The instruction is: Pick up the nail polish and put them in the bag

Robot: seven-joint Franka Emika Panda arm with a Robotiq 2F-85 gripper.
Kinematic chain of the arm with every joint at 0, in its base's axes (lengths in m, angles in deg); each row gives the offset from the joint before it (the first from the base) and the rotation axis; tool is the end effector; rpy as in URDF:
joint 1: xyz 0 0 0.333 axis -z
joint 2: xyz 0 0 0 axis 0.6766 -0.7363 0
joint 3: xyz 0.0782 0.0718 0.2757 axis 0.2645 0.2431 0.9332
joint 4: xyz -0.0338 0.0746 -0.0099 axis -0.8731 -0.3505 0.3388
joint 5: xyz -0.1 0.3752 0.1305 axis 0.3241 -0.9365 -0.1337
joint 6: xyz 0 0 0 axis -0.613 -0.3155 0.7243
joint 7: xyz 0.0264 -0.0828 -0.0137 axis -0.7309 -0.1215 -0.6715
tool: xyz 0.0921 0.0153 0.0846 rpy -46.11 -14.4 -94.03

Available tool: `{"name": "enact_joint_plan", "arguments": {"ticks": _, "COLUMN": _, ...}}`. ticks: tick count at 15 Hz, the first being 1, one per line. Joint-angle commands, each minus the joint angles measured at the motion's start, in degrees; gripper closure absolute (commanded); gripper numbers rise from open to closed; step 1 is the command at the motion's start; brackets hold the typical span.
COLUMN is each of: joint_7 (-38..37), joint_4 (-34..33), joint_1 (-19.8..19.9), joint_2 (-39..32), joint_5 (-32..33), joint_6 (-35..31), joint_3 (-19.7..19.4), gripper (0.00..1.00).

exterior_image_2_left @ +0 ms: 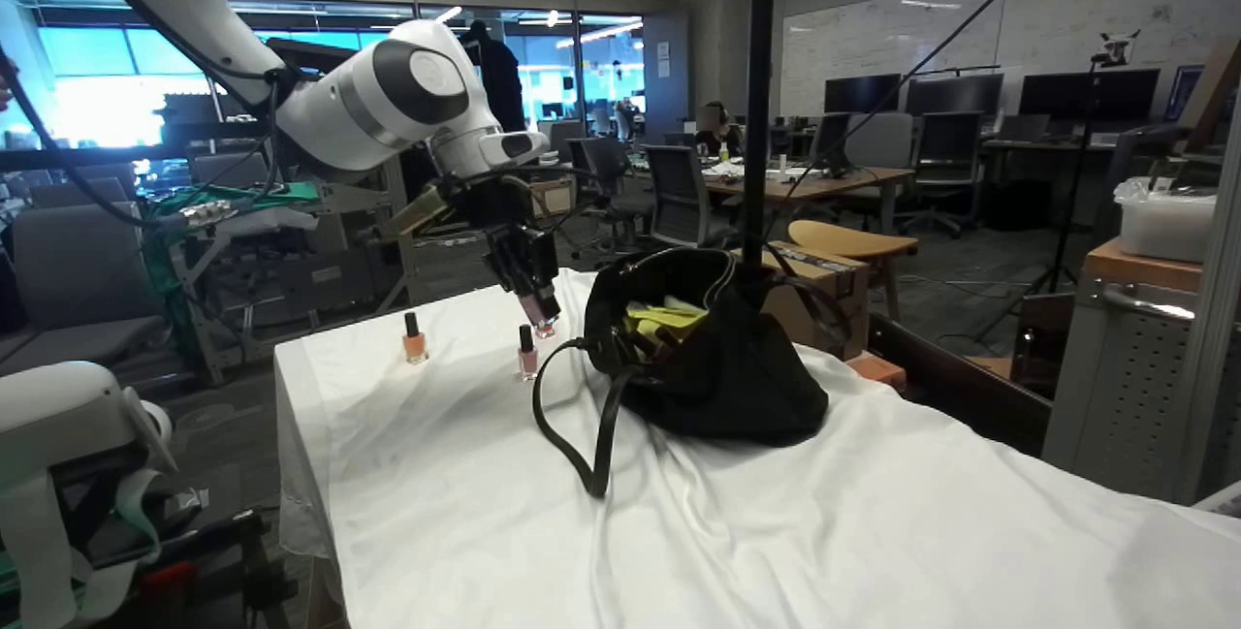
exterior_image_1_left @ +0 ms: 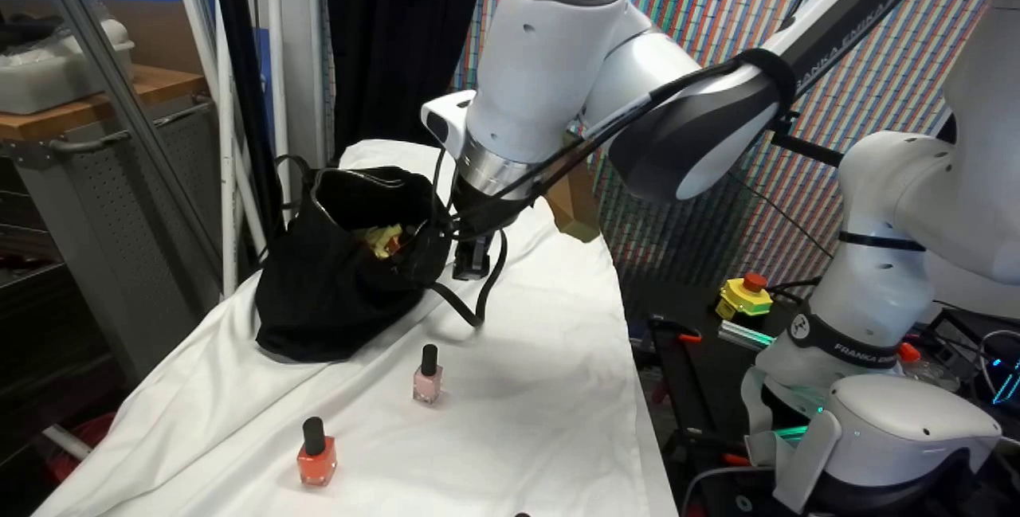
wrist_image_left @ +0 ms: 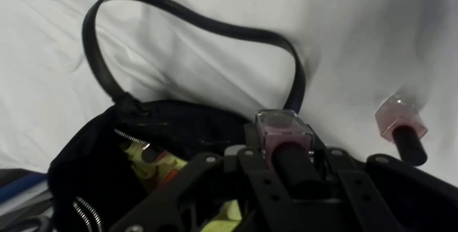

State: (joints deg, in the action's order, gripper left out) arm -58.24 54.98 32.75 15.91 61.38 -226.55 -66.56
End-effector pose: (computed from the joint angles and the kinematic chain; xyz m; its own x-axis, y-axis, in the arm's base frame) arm 0.5368 0.1221 0.2788 0.9567 0.2459 0.1555 0.1754 -0.9139 0.3661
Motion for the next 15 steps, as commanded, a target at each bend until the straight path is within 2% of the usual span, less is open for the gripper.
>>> {"name": "enact_joint_plan", "arguments": {"ticks": 1, "joint_7": -2.61, "joint_4": -5.26, "joint_1": 1.29, "joint_2": -1.82, "joint_5": 7.53, "joint_6": -1.11, "joint_3": -1.34, "gripper": 0.85}}
{"name": "enact_joint_plan", "arguments": {"ticks": 6, "joint_7": -8.36, "joint_4": -12.66, "joint_1": 3.17, "joint_2": -7.8, "joint_5": 17.31, "joint_6": -1.96, "joint_3": -4.24, "gripper": 0.85}}
{"name": "enact_joint_plan", "arguments": {"ticks": 11, "joint_7": -9.93, "joint_4": -20.33, "joint_1": 4.68, "joint_2": -15.75, "joint_5": 19.43, "joint_6": -2.49, "joint_3": -7.05, "gripper": 0.85}}
{"name": "enact_joint_plan", "arguments": {"ticks": 12, "joint_7": -10.65, "joint_4": -21.76, "joint_1": 4.77, "joint_2": -17.33, "joint_5": 19.8, "joint_6": -2.91, "joint_3": -7.72, "gripper": 0.5}}
{"name": "enact_joint_plan", "arguments": {"ticks": 13, "joint_7": -10.12, "joint_4": -23.07, "joint_1": 4.99, "joint_2": -18.56, "joint_5": 19.31, "joint_6": -2.99, "joint_3": -8.12, "gripper": 0.34}}
{"name": "enact_joint_plan", "arguments": {"ticks": 15, "joint_7": -9.82, "joint_4": -24.94, "joint_1": 5.13, "joint_2": -20.45, "joint_5": 18.81, "joint_6": -3.49, "joint_3": -8.93, "gripper": 0.23}}
